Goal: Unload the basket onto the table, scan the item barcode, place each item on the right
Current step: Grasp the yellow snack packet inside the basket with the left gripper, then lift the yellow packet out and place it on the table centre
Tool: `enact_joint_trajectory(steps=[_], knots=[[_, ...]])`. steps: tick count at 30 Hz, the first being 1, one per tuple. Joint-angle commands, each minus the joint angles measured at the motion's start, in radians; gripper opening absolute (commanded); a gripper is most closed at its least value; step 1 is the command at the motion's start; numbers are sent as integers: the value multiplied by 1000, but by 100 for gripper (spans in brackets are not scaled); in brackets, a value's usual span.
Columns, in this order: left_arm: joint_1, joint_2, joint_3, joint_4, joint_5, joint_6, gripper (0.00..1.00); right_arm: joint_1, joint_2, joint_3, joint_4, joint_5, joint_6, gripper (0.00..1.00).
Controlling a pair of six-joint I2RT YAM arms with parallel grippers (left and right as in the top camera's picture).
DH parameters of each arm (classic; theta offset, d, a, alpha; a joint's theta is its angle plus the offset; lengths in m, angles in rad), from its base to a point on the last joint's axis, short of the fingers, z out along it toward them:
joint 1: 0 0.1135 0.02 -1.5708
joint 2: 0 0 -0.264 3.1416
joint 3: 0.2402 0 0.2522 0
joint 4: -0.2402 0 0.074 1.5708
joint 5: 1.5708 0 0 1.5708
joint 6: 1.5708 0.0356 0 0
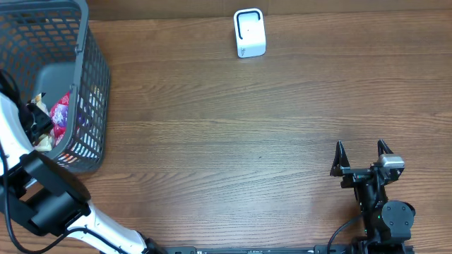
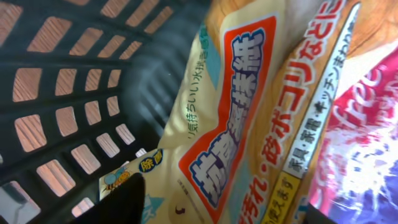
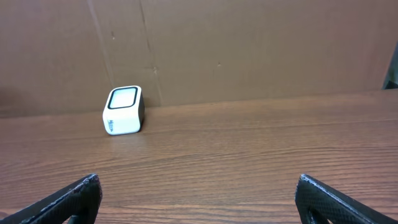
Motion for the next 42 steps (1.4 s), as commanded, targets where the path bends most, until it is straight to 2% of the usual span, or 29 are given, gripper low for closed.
enact_joint_trajectory(steps=[1, 6, 13, 14, 15, 16, 17, 21, 26, 32, 37, 42], knots=[[40, 3, -11, -7, 31, 0, 48, -2, -8, -10, 6, 6, -3, 100], [45, 3, -17, -13, 95, 8, 47, -2, -8, -10, 6, 6, -3, 100], [45, 3, -122, 24, 90, 11, 47, -2, -8, -10, 6, 6, -3, 100], [45, 3, -143, 39, 86, 29, 41, -2, -8, -10, 6, 6, -3, 100], [45, 3, -148, 43, 85, 42, 31, -2, -8, -10, 6, 6, -3, 100], [45, 3, -149, 45, 82, 58, 12, -2, -8, -10, 6, 6, -3, 100], [45, 3, -144, 47, 71, 61, 4, -2, -8, -10, 6, 5, -3, 100], [45, 2, -68, 10, 66, 45, 4, -2, -8, -10, 6, 5, -3, 100], [45, -11, 160, -102, 133, -1, 4, -2, -8, -10, 6, 5, -3, 100], [44, -40, 417, -188, 386, -6, 4, -2, -8, -10, 6, 5, -3, 100], [5, -95, 533, -203, 609, -2, 4, -2, -8, -10, 6, 6, -3, 100], [-112, -210, 576, -131, 636, 8, 4, -2, -8, -10, 6, 5, -3, 100]])
